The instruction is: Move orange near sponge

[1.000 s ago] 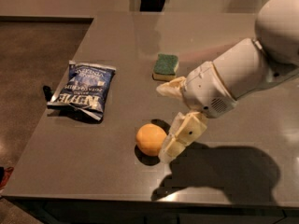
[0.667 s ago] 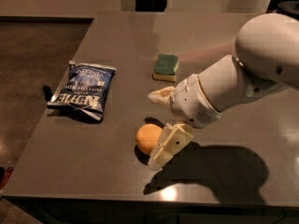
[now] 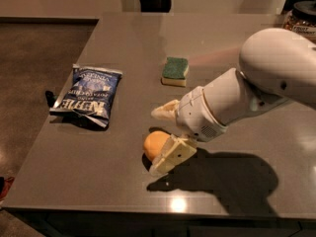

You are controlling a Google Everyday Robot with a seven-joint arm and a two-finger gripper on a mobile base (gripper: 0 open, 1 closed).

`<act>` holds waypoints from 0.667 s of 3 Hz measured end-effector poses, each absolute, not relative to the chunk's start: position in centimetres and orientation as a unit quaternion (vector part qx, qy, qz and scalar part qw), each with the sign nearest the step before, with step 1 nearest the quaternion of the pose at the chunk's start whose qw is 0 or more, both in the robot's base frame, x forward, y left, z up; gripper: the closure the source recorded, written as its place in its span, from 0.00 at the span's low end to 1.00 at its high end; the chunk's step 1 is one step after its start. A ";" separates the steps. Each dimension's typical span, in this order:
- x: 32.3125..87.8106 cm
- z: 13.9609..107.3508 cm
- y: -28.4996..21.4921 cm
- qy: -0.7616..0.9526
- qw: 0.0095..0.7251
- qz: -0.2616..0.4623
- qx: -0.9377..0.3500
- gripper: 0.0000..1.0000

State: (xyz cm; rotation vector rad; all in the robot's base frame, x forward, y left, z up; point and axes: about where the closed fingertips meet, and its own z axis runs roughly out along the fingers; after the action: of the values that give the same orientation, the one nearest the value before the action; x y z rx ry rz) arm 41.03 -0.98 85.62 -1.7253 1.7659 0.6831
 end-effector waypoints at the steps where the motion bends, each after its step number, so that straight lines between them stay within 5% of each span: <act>1: 41.8 85.4 -1.4 0.665 0.284 0.248 -0.645 0.49; 2: 43.0 85.7 -2.0 0.674 0.286 0.235 -0.640 0.72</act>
Offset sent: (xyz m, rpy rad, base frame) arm 0.0366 -0.0219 0.0032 -0.0477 -0.0271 -0.0748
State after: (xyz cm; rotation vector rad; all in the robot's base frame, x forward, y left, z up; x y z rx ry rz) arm 43.02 -2.03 85.67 -1.7103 1.8007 0.6287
